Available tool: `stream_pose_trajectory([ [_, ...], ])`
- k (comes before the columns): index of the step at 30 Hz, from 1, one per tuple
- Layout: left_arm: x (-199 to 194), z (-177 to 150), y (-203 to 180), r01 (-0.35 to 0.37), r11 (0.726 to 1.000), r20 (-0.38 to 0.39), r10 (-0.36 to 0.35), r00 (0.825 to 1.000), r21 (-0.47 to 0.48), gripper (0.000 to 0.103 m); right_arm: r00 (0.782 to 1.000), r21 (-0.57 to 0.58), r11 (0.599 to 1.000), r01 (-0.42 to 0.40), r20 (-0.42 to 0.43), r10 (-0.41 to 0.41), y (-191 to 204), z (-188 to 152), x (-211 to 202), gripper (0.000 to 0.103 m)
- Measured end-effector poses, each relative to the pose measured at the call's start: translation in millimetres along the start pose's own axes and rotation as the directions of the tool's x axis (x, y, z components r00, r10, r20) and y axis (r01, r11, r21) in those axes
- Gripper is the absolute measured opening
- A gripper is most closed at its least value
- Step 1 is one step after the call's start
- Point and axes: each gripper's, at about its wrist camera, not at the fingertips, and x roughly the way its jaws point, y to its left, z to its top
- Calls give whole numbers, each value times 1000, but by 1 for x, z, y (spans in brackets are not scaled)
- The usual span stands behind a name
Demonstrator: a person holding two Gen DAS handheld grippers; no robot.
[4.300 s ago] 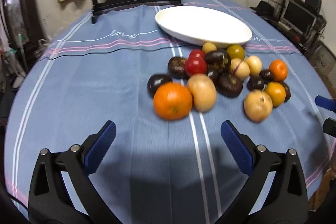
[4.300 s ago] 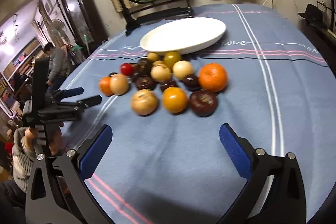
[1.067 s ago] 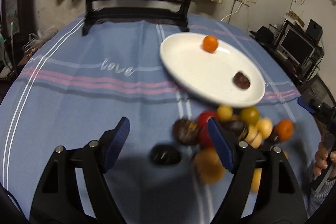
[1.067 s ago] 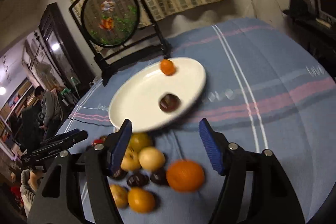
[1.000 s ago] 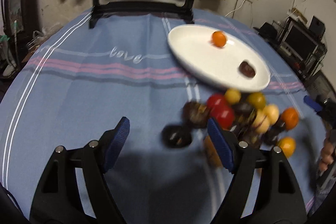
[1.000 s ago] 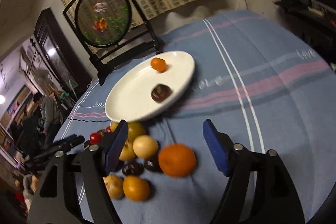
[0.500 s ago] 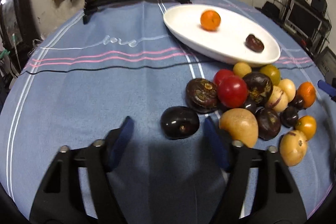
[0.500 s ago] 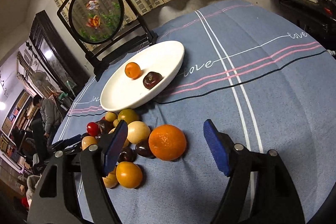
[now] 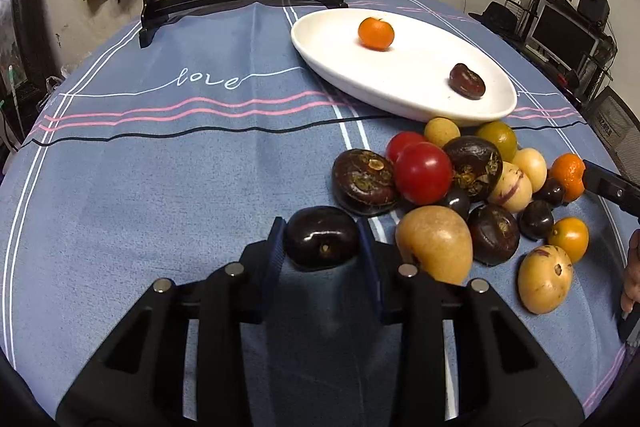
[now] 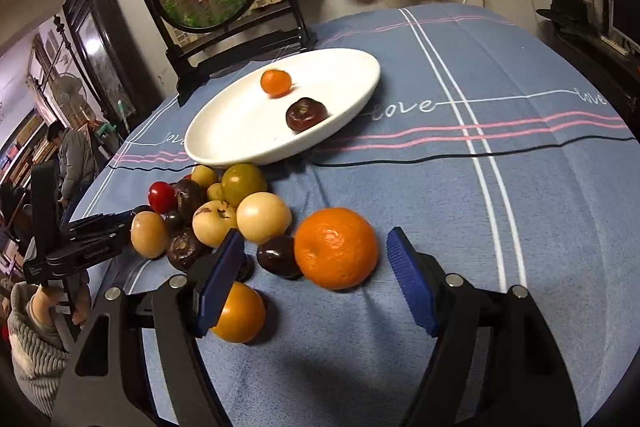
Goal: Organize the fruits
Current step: 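Grasp a black plum with the left tool while the right tool grasps a large orange, then lower both held fruits onto the white plate and open both tools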
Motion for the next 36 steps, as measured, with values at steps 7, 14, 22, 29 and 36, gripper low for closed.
stream_pose_trajectory([
  [7,0,0,0,-5,1000,-2,5,1000,6,36,998,57,998,5,-68,-1,-15,3,21,57],
  [14,-2,0,1,14,1000,7,-14,1000,-4,36,999,37,999,-9,-50,11,-12,2,17,45],
  [22,-29,32,-5,15,1000,118,-14,993,-8,36,996,89,993,-72,58,67,-14,23,-8,46],
  [29,2,103,-33,49,999,110,-48,993,-8,36,994,54,994,-99,42,96,18,93,27,46],
  [36,51,110,-29,62,997,45,-60,997,-41,37,999,71,996,-51,20,50,12,123,91,47],
])
